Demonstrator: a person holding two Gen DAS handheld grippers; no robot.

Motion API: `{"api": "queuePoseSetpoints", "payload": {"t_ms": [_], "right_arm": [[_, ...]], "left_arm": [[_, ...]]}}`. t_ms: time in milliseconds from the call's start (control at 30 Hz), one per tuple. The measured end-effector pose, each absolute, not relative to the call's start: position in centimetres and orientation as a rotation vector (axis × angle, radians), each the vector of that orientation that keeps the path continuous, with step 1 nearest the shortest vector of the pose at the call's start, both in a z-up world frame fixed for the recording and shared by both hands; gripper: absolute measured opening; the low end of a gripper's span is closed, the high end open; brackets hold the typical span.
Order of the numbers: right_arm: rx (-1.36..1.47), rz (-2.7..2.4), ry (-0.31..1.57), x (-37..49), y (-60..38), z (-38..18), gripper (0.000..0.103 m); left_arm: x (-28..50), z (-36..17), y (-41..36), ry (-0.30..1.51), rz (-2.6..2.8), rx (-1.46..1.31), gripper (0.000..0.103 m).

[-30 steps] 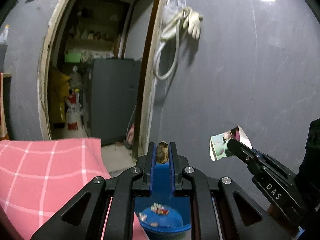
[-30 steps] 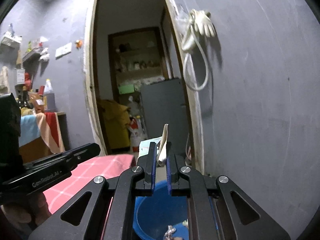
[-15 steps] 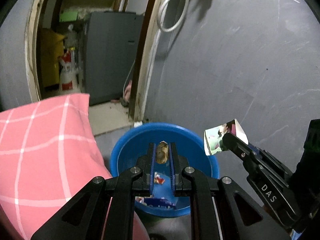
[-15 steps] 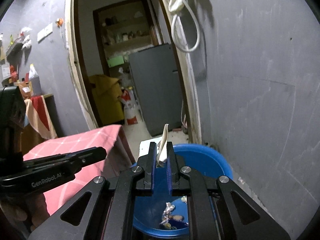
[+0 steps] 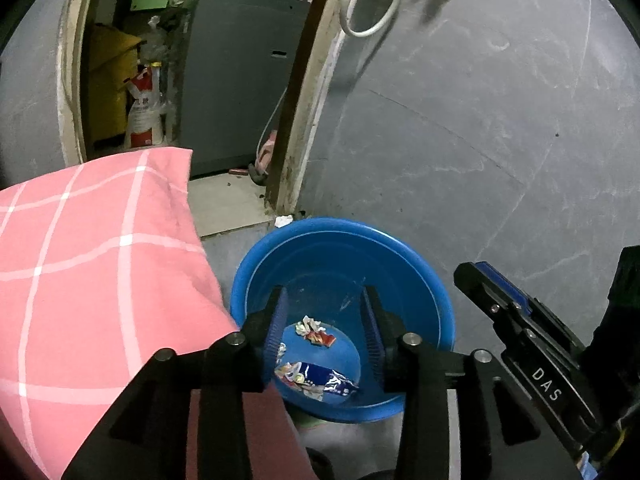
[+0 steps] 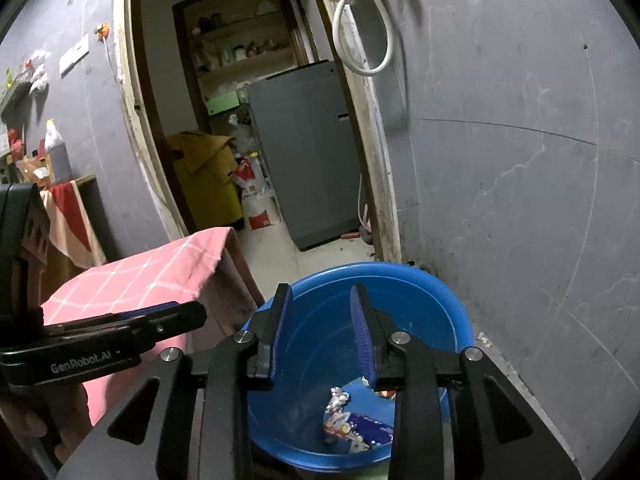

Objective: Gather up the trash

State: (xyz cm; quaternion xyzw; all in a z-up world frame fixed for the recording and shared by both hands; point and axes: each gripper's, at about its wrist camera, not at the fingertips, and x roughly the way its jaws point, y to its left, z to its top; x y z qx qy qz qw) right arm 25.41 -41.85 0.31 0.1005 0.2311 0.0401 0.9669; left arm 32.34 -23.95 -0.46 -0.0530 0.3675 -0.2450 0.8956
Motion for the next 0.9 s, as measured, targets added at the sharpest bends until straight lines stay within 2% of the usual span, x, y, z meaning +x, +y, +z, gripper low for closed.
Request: {"api": "queuePoseSetpoints", "payload": {"t_ms": [67, 133, 267, 333, 400, 600, 733, 900], "right_arm": [[0.204, 0.082, 0.455, 25.3, -41.7, 0.6, 0.033], [0.204, 0.079, 0.435, 24.8, -41.5, 1.2, 0.047], [0.192, 0.080, 0.378, 23.1, -40.9, 3.0, 0.051], [0.186, 0.077, 0.352, 22.1, -40.6, 3.9, 0.065], [0.182, 0.076, 0.319, 20.9, -40.3, 4.8, 0.076], [0.165, 0.076, 0.247, 17.6, -39.1, 7.2, 0.088], [0.155, 0.075, 0.210, 15.5, -38.1, 8.3, 0.101], [0.152, 0.080, 0.157, 12.3, -37.2, 9.2, 0.103]], "left_arm": [[31.9, 0.1, -23.4, 0.741, -0.509, -0.124, 0.040], [31.2, 0.9, -22.8, 0.718, -0.506, -0.133, 0.045], [29.4, 2.7, -21.3, 0.654, -0.495, -0.156, 0.056], [28.3, 3.7, -20.3, 0.616, -0.485, -0.172, 0.063], [27.3, 4.6, -19.3, 0.576, -0.476, -0.185, 0.074], [23.4, 7.2, -16.7, 0.462, -0.432, -0.204, 0.096], [21.0, 8.5, -15.7, 0.406, -0.419, -0.200, 0.097], [17.9, 9.5, -14.8, 0.342, -0.411, -0.182, 0.098]]}}
